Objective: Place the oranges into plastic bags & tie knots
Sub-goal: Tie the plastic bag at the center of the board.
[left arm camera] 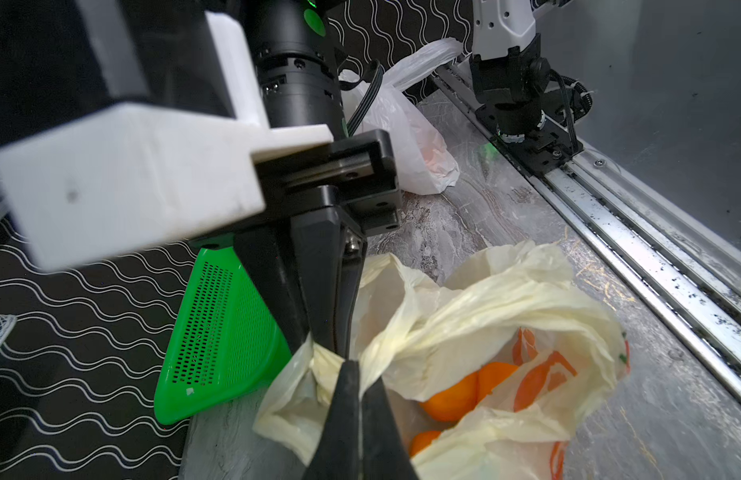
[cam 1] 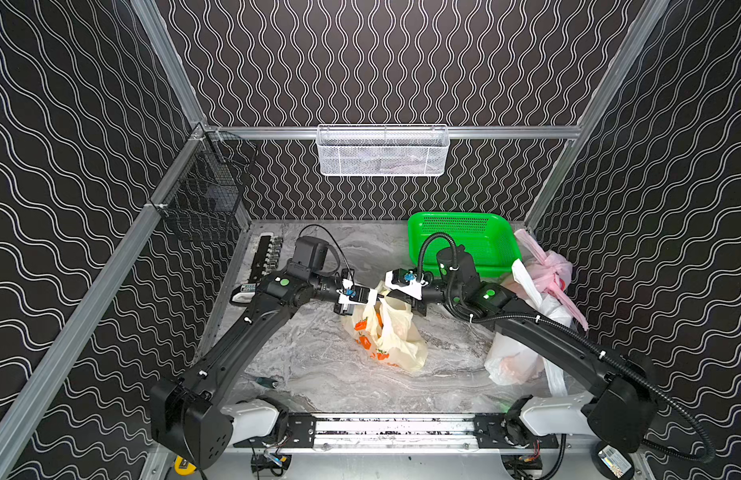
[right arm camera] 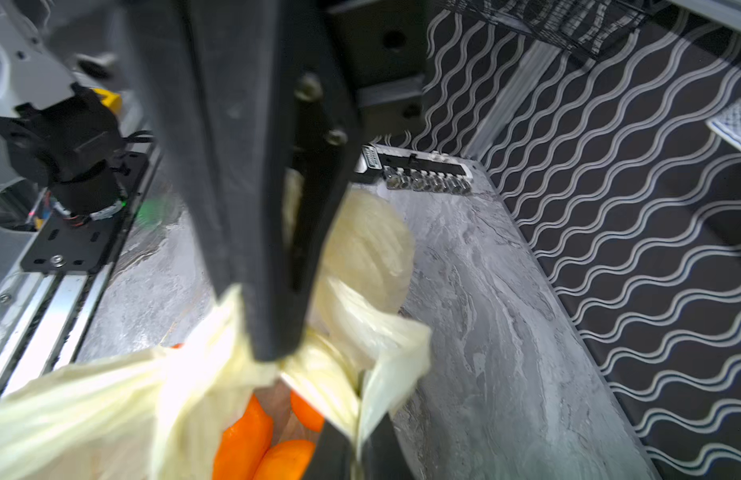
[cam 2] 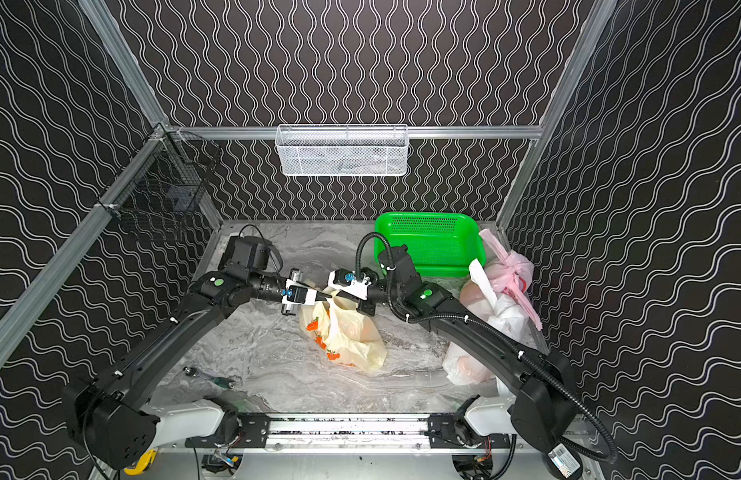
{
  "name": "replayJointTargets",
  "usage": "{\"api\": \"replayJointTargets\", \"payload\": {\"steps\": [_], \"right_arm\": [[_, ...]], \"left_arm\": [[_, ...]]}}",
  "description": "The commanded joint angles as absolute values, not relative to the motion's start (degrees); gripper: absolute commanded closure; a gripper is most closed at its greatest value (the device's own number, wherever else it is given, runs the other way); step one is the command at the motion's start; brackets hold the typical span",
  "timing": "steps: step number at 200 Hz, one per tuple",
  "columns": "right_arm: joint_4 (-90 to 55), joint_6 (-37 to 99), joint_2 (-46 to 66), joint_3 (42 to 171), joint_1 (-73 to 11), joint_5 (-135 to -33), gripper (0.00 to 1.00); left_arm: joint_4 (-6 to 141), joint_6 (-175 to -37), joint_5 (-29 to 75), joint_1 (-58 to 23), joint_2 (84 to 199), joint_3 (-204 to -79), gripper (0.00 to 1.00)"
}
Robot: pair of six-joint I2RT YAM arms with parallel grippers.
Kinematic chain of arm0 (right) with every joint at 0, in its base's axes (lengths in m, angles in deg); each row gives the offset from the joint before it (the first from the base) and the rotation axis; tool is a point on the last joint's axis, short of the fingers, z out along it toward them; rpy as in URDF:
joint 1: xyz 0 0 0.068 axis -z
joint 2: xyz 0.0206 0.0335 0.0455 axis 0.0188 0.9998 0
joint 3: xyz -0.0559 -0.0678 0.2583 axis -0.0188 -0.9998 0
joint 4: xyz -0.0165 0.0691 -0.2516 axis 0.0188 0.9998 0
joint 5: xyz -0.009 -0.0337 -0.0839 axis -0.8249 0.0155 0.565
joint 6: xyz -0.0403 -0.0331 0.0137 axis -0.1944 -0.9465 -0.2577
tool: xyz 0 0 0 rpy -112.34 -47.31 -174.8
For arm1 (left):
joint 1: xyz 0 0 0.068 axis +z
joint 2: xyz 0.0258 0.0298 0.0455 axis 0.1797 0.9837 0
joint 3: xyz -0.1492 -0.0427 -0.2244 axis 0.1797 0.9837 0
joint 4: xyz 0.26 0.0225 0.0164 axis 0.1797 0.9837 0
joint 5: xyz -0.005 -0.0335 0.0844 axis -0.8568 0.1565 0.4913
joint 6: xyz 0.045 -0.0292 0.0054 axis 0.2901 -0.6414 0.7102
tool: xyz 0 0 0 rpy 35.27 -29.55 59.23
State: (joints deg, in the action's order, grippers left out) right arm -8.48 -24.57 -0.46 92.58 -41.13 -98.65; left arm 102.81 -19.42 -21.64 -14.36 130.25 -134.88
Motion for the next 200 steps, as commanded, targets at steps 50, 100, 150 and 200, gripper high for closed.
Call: {"api": "replayJointTargets", "payload": {"steps": [50, 100, 150, 200], "right_arm": [[-12.65, -22.66, -0.41, 91.65, -41.20, -96.36, 0.77], [-16.49, -21.32, -3.61, 89.60, -41.59, -96.97, 0.73], [-16.24, -21.63, -5.36, 88.55, -41.77, -96.96, 0.82], [-15.51, -21.31, -6.34, 88.23, -41.79, -99.89, 0.88]], "left_arm": [[104.09, -19.48, -25.21, -14.40, 129.32, -134.19, 1.00], [101.92, -21.35, -24.04, -14.42, 128.99, -133.46, 1.00], [100.18, -22.90, -24.13, -14.43, 128.70, -132.74, 1.00], [103.65, -20.72, -24.09, -14.33, 129.38, -134.16, 1.00]]}}
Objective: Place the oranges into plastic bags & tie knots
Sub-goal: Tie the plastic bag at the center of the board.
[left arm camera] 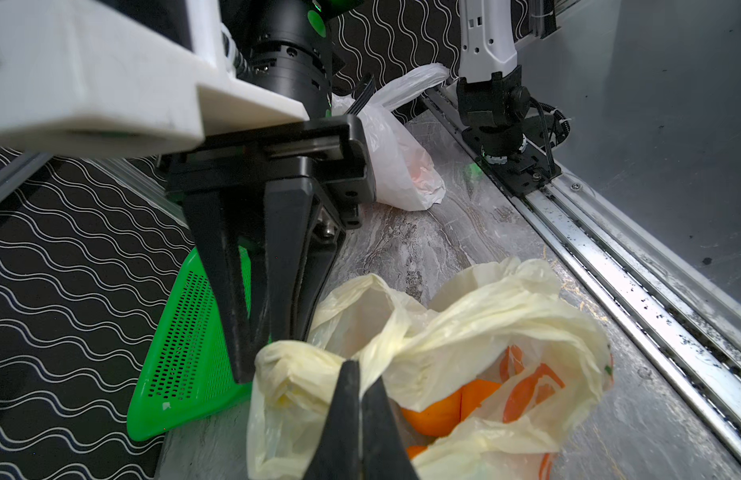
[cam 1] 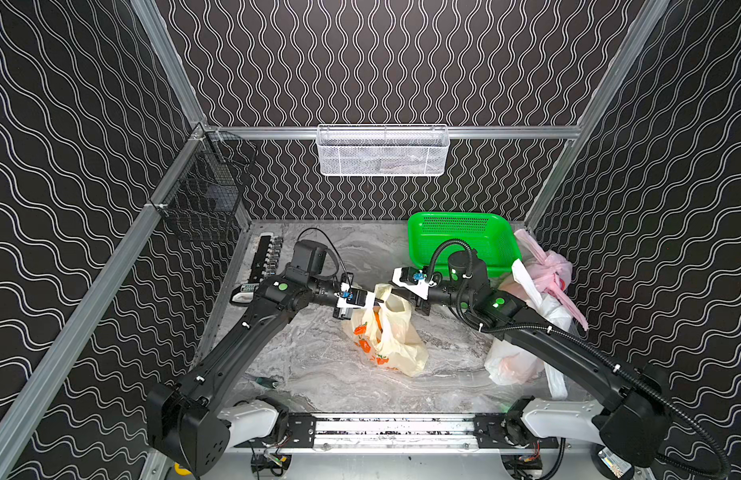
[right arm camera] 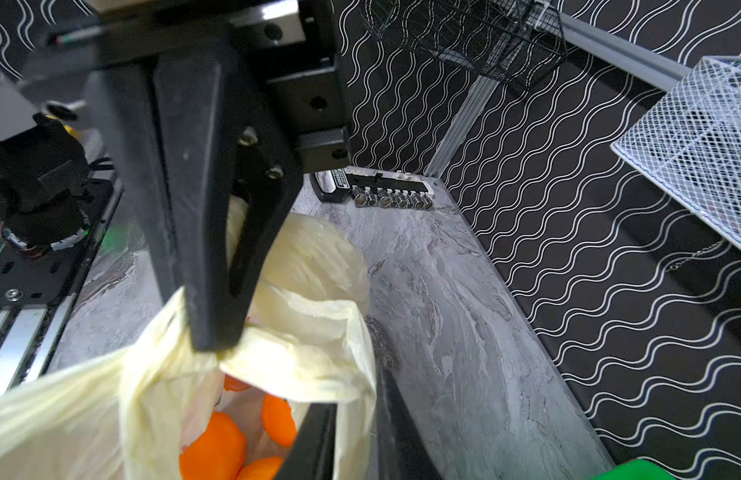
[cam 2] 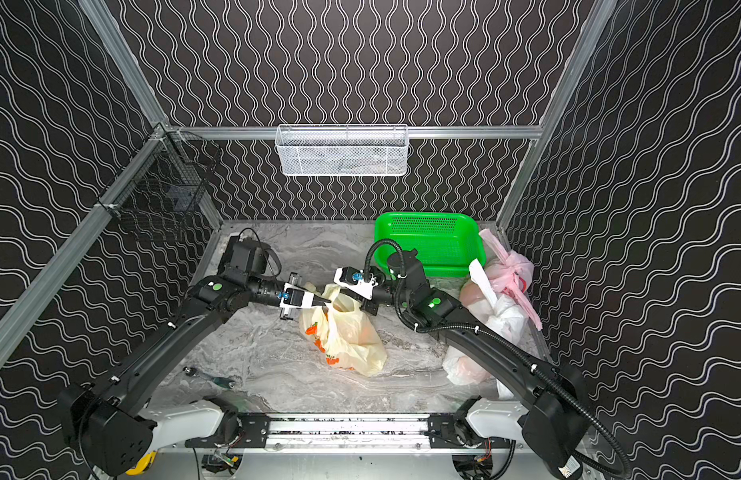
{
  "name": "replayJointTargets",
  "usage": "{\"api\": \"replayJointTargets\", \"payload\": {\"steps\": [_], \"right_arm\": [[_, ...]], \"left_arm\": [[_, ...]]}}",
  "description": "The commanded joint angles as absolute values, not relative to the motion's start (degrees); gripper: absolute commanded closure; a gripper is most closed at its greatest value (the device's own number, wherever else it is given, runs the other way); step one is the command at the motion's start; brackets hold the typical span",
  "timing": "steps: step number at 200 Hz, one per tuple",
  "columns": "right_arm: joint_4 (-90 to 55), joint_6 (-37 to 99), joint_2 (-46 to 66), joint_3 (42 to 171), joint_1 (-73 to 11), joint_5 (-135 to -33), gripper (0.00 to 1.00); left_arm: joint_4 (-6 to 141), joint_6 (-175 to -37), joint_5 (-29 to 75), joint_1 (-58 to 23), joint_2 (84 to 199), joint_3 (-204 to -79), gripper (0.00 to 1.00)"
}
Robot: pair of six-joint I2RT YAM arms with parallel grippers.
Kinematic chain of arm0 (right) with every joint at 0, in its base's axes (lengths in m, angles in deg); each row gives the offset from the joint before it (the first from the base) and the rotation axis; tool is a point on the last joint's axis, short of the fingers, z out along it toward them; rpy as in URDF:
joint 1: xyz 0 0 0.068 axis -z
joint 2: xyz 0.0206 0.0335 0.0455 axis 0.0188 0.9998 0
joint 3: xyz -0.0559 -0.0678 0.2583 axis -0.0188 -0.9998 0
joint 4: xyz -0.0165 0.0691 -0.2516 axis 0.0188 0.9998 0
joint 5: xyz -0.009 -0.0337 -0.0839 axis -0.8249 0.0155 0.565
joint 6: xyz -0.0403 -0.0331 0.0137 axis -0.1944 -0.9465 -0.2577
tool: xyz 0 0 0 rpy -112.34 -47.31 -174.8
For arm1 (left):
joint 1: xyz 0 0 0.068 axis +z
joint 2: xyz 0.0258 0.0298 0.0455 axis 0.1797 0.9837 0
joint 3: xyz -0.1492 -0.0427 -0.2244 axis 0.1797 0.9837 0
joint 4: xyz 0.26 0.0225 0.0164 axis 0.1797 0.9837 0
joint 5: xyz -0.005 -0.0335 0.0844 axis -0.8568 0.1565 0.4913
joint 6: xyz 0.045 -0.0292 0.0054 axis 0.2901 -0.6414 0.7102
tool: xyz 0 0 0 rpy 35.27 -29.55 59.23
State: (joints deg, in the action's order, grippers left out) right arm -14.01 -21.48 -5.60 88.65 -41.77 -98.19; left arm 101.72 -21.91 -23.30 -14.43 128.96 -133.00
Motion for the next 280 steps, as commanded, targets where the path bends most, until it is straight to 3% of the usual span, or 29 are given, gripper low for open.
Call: {"api": "replayJointTargets", "payload": {"steps": [1, 23, 40, 50, 85, 103, 131, 174, 228, 280], "right_arm": [[-15.62, -21.23, -6.34, 88.21, -41.78, -99.73, 0.89], [-17.54, -18.57, -7.31, 87.56, -41.80, -95.86, 0.90], [-19.58, -13.48, -8.51, 87.29, -41.76, -91.68, 0.70], [-19.18, -10.31, -9.31, 87.22, -41.67, -90.83, 0.64], [-17.79, 11.12, -11.74, 88.20, -41.63, -82.34, 0.57], [-16.28, 21.42, -13.22, 89.08, -41.73, -81.42, 0.48], [-10.29, 40.75, -13.04, 92.86, -41.78, -78.68, 0.45], [-6.84, 61.02, -9.93, 96.82, -41.70, -85.87, 0.50], [-6.83, 70.22, -5.87, 96.65, -41.51, -91.57, 0.54], [-13.92, 79.83, -6.52, 89.81, -40.81, -92.23, 0.51]], "left_arm": [[103.65, -20.71, -24.07, -14.34, 129.35, -134.17, 1.00], [100.29, -22.36, -23.12, -14.42, 128.67, -132.78, 1.00], [97.09, -23.60, -22.26, -14.40, 128.08, -131.52, 1.00], [97.67, -22.43, -21.16, -14.35, 128.46, -132.07, 1.00], [94.65, -22.37, -19.62, -14.39, 129.06, -132.12, 1.00], [90.53, -24.06, -18.74, -14.42, 128.43, -130.60, 1.00], [85.19, -26.29, -16.83, -14.40, 127.68, -128.22, 1.00], [77.02, -27.98, -14.41, -14.43, 126.90, -124.32, 1.00], [77.91, -25.01, -12.88, -14.42, 127.36, -124.92, 1.00], [76.40, -26.03, -12.34, -14.42, 126.89, -123.74, 1.00]]}}
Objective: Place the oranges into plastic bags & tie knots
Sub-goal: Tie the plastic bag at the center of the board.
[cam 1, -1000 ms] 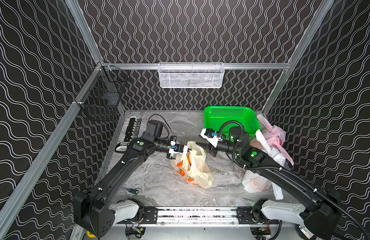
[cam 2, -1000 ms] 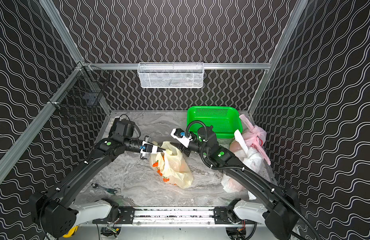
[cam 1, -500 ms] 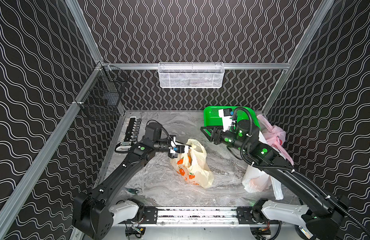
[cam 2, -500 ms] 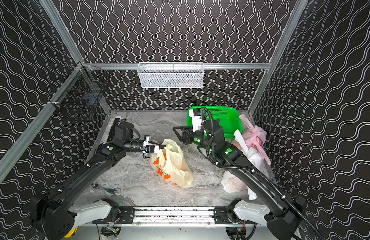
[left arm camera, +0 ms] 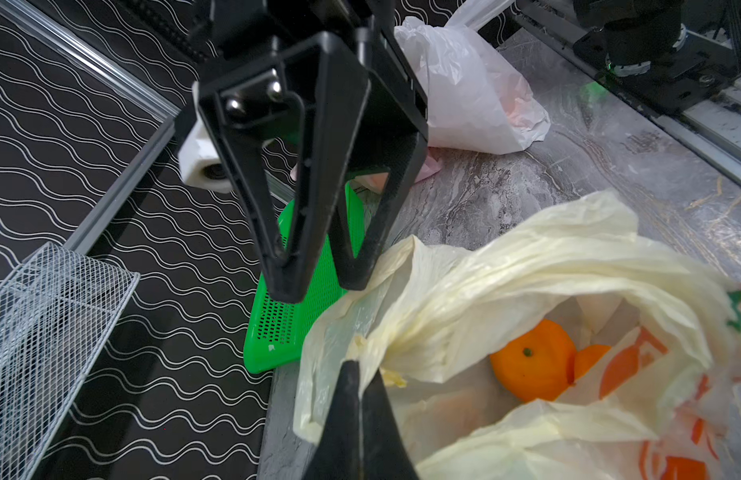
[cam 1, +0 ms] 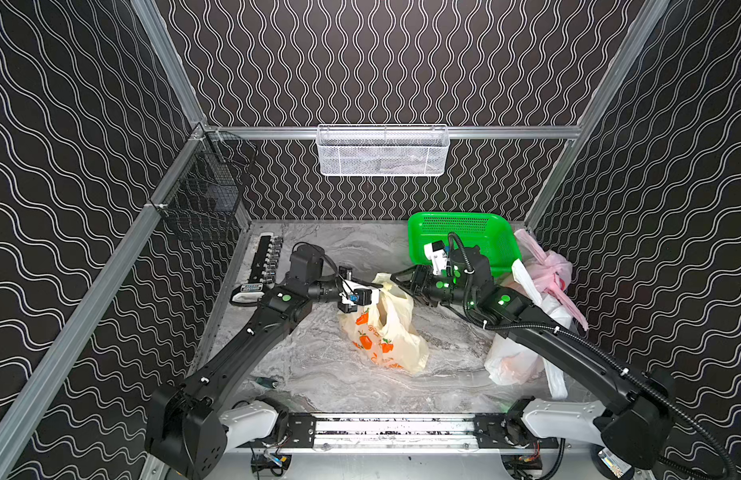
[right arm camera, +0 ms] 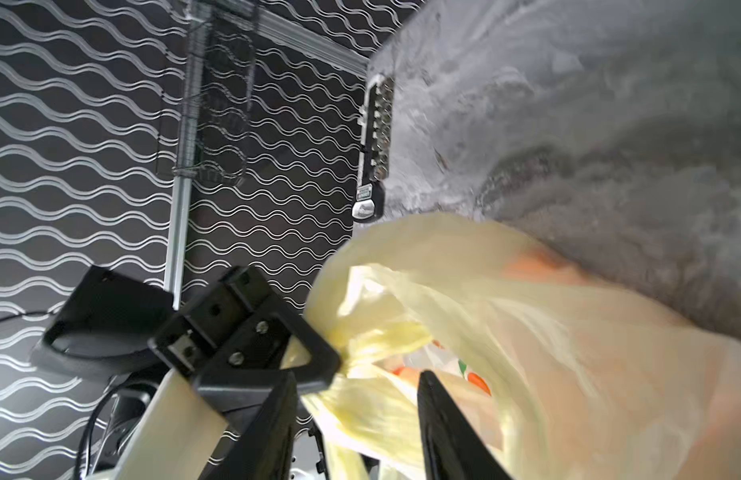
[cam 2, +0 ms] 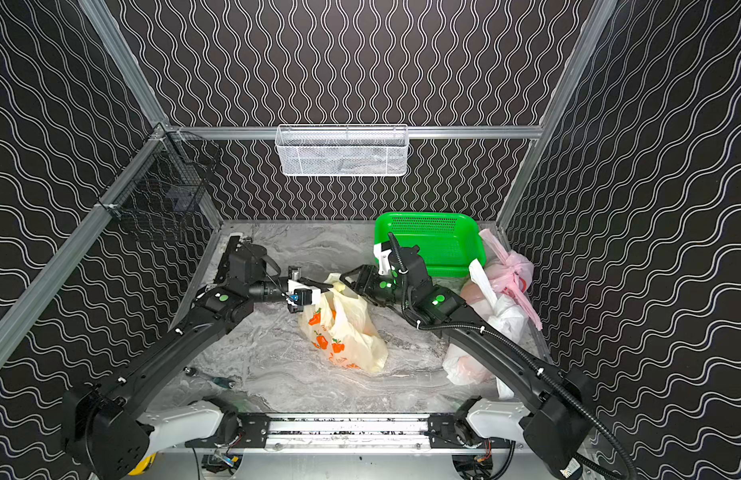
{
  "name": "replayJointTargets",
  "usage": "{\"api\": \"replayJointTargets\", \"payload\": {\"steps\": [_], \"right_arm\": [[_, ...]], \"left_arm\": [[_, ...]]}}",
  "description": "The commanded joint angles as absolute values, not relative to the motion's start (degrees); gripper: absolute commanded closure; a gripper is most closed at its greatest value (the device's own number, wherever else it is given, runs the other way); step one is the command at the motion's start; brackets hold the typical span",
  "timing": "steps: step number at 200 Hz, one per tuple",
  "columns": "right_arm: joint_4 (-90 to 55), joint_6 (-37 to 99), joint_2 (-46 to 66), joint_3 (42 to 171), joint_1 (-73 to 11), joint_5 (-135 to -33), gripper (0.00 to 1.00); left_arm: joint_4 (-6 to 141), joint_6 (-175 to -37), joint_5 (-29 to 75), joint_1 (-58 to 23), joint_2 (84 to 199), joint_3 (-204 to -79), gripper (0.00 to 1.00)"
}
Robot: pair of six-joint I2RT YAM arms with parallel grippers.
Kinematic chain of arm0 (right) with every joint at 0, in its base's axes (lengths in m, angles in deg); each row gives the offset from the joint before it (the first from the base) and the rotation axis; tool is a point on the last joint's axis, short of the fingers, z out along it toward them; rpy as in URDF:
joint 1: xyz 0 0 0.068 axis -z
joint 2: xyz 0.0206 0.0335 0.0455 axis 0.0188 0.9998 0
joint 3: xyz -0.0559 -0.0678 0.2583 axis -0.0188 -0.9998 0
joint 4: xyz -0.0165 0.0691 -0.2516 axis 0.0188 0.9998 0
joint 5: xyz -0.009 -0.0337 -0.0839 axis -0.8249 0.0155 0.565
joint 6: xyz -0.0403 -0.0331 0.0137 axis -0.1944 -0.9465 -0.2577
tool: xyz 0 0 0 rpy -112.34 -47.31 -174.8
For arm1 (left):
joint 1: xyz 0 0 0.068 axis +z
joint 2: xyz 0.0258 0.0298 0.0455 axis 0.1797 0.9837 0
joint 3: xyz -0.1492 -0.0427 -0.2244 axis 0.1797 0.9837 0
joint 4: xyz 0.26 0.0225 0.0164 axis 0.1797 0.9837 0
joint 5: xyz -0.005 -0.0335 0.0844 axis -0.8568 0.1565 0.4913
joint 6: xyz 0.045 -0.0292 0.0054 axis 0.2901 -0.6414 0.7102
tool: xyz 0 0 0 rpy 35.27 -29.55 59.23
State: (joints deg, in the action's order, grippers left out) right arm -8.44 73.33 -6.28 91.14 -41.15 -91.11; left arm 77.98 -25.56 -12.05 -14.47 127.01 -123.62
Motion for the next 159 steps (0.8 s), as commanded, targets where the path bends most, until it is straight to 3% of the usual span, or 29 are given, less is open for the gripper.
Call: {"api": "replayJointTargets", "payload": {"steps": [1, 92, 122, 159], "right_arm": [[-14.16, 80.01, -6.52, 89.74, -40.81, -92.25, 0.50], [-27.97, 92.30, -3.20, 82.62, -40.99, -95.18, 0.34], [-35.40, 96.89, -1.25, 80.97, -42.16, -96.55, 0.39], [-34.72, 95.61, -1.29, 83.21, -42.56, -95.47, 0.54]], "left_arm": [[76.36, -26.01, -12.35, -14.43, 126.92, -123.68, 1.00], [75.47, -26.26, -12.69, -15.02, 126.96, -123.12, 1.00], [75.67, -26.16, -12.79, -15.29, 127.37, -123.18, 1.00], [75.54, -26.15, -12.50, -15.47, 127.39, -122.52, 1.00]]}}
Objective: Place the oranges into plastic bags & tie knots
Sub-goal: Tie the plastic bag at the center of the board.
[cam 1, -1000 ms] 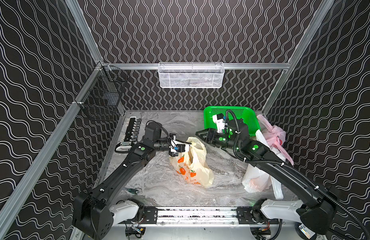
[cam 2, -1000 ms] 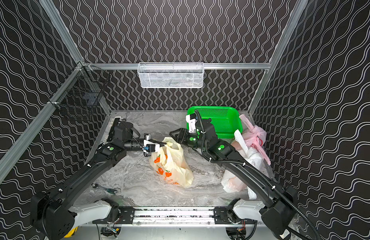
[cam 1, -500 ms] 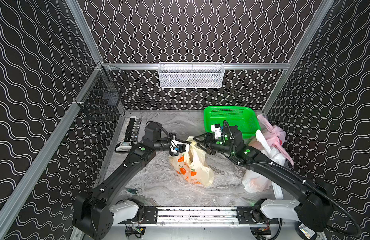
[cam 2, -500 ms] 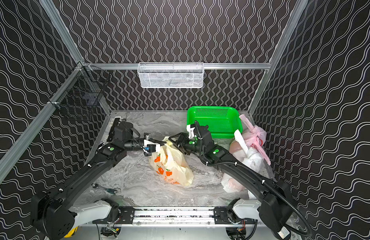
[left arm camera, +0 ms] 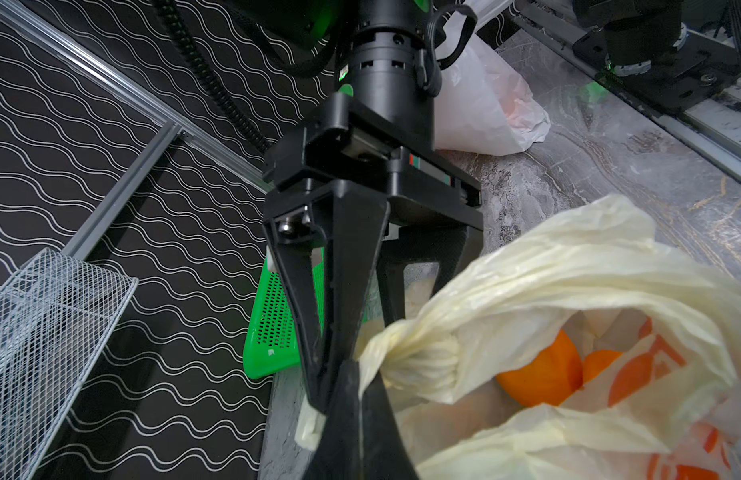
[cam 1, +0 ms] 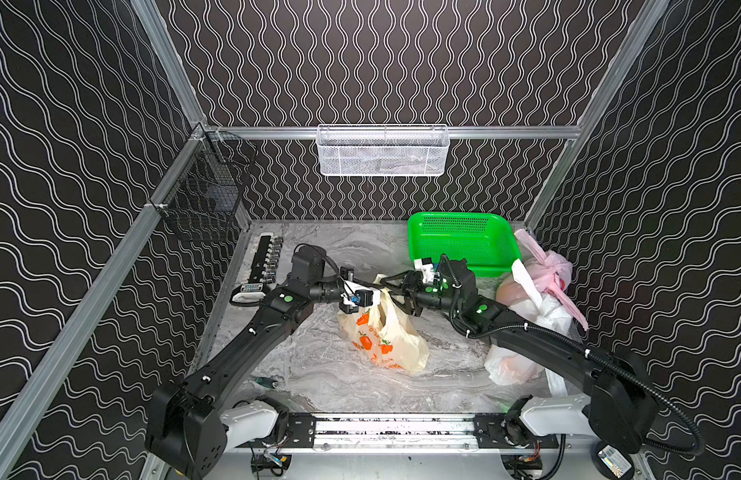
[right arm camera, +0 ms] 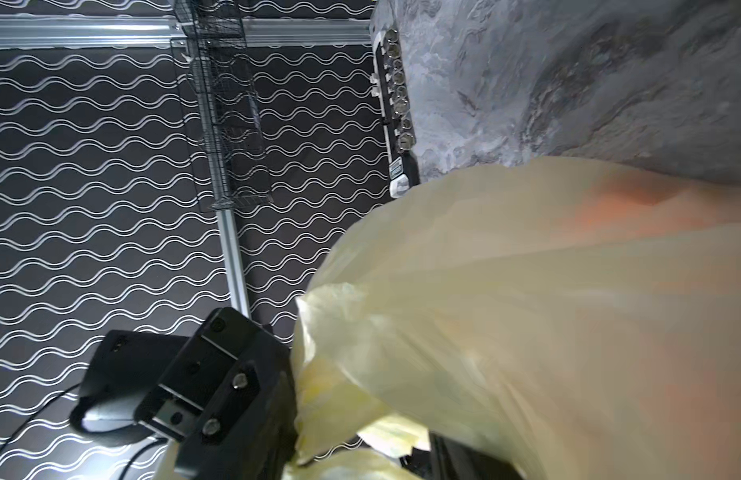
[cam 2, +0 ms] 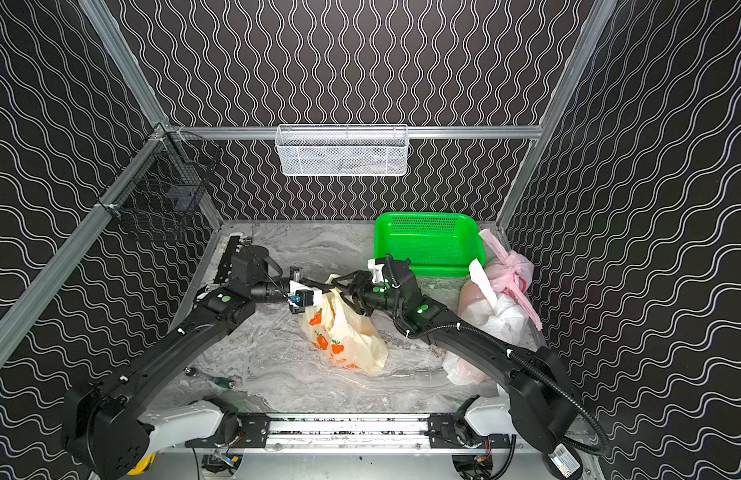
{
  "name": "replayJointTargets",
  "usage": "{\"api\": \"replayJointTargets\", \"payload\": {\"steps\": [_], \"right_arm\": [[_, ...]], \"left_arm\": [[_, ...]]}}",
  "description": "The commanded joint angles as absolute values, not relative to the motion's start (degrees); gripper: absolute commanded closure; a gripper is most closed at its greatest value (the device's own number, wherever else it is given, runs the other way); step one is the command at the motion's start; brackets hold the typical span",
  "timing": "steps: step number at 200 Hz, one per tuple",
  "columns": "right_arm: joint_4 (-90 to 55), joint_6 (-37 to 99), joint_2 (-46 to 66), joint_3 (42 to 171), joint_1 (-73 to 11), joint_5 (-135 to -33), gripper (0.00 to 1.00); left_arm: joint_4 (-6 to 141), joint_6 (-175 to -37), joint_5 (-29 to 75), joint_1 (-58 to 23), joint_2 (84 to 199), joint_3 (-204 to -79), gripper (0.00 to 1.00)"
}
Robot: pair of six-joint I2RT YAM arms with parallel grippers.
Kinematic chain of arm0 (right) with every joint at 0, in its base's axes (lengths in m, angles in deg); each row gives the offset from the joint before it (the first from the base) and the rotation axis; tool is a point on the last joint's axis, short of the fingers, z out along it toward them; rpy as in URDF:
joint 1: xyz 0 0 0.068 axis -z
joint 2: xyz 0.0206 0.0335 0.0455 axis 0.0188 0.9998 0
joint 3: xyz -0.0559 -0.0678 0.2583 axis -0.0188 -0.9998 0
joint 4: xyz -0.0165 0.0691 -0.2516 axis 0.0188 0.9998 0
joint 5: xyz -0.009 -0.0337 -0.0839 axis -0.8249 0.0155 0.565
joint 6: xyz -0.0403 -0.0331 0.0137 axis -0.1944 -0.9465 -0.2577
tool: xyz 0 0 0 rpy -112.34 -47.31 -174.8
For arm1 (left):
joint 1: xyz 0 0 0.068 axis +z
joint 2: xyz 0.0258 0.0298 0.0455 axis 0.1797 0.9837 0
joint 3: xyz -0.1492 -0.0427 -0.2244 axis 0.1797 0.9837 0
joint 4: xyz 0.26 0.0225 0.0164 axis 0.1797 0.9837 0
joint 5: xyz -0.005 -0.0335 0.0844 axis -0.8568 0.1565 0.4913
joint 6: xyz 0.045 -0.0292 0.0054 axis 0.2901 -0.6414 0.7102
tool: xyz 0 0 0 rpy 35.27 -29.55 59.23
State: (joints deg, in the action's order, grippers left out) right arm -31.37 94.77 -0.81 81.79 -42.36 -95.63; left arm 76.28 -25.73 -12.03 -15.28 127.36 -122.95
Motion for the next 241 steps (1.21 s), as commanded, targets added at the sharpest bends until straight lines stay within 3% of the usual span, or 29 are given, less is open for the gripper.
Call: {"api": "replayJointTargets", "payload": {"steps": [1, 44, 97, 138, 165, 180, 204, 206, 210, 217, 241], "right_arm": [[-34.54, 95.55, -1.36, 83.23, -42.56, -95.37, 0.54], [-31.51, 93.47, -2.87, 83.60, -42.52, -93.24, 0.67], [-28.08, 90.74, -1.87, 85.02, -42.56, -93.27, 0.65], [-27.41, 89.61, -1.50, 85.73, -42.58, -92.75, 0.79], [-27.46, 87.71, -1.95, 85.48, -42.56, -91.95, 1.00], [-26.87, 86.04, -1.91, 85.89, -42.56, -92.12, 1.00], [-25.69, 84.69, -2.51, 85.11, -42.57, -91.05, 1.00], [-25.62, 84.61, -2.60, 85.04, -42.56, -91.09, 1.00], [-25.27, 84.38, -2.73, 84.93, -42.55, -91.17, 1.00], [-24.73, 84.07, -3.09, 84.69, -42.49, -90.73, 1.00], [-24.54, 83.21, -3.56, 84.60, -42.55, -89.75, 1.00]], "left_arm": [[75.49, -26.16, -12.51, -15.48, 127.48, -122.50, 1.00], [76.12, -25.72, -13.03, -15.50, 128.12, -123.60, 1.00], [76.07, -25.72, -13.69, -15.50, 128.11, -123.93, 1.00], [75.95, -25.88, -14.25, -15.57, 128.00, -123.62, 1.00], [76.19, -26.53, -14.63, -15.56, 127.50, -123.12, 1.00], [77.42, -27.60, -14.75, -15.51, 127.04, -123.53, 1.00], [75.77, -33.45, -14.64, -15.54, 124.40, -122.55, 0.65], [75.72, -33.91, -14.68, -15.57, 124.16, -122.50, 0.61], [75.90, -34.48, -14.77, -15.54, 123.66, -122.48, 0.43], [76.52, -35.44, -14.49, -15.50, 122.90, -122.54, 0.31], [81.07, -36.78, -13.22, -15.50, 120.31, -123.61, 0.23]]}}
